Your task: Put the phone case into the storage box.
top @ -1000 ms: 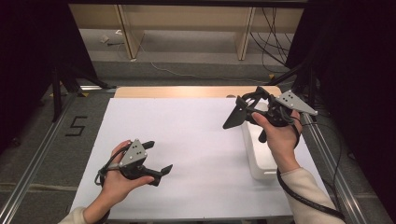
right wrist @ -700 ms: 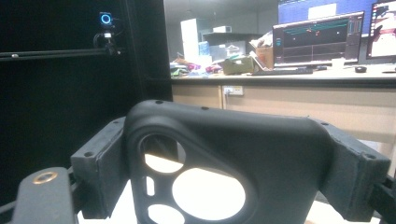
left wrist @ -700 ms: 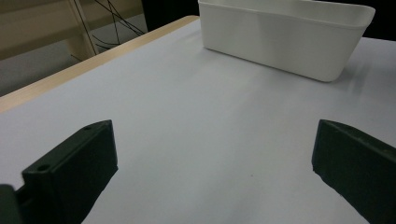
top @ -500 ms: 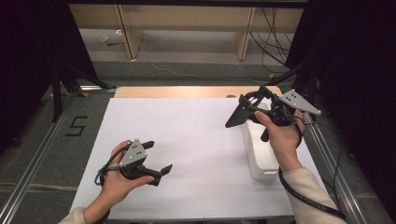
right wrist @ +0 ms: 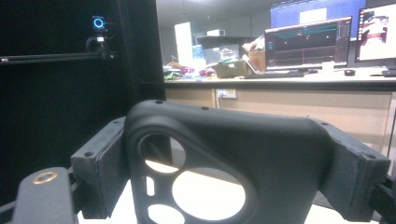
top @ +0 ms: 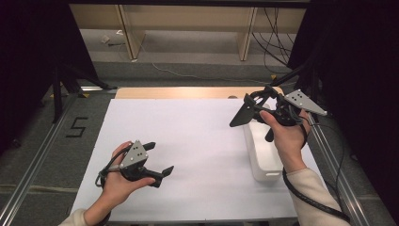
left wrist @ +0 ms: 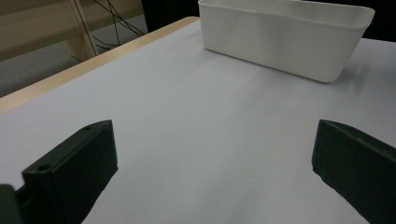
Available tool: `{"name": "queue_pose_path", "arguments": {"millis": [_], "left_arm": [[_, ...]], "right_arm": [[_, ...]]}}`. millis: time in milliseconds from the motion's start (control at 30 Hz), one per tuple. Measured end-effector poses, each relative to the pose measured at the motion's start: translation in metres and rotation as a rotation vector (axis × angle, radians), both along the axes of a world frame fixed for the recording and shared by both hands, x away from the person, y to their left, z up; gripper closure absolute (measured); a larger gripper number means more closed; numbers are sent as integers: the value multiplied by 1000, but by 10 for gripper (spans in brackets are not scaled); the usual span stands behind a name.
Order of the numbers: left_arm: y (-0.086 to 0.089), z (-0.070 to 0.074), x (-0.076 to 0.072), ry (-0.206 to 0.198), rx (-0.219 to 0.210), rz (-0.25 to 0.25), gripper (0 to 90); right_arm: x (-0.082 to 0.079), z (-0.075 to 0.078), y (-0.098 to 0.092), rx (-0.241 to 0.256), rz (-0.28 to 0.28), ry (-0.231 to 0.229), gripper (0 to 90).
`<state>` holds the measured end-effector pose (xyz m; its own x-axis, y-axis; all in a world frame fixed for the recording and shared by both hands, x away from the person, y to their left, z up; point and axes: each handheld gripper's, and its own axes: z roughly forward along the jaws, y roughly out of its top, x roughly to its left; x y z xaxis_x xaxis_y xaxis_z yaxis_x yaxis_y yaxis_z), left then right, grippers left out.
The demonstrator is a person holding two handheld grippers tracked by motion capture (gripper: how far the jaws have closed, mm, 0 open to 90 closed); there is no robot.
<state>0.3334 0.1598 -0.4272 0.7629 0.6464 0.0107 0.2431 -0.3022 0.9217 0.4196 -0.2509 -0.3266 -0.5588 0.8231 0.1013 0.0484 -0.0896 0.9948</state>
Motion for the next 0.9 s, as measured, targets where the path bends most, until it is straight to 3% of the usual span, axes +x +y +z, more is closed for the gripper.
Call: {"name": "queue_pose_path", "arguments": {"millis": [900], "left_arm": [[0, 0, 0, -3, 1, -1, 0]], "right_arm": [[3, -1, -10, 2, -32, 3, 158]]}}
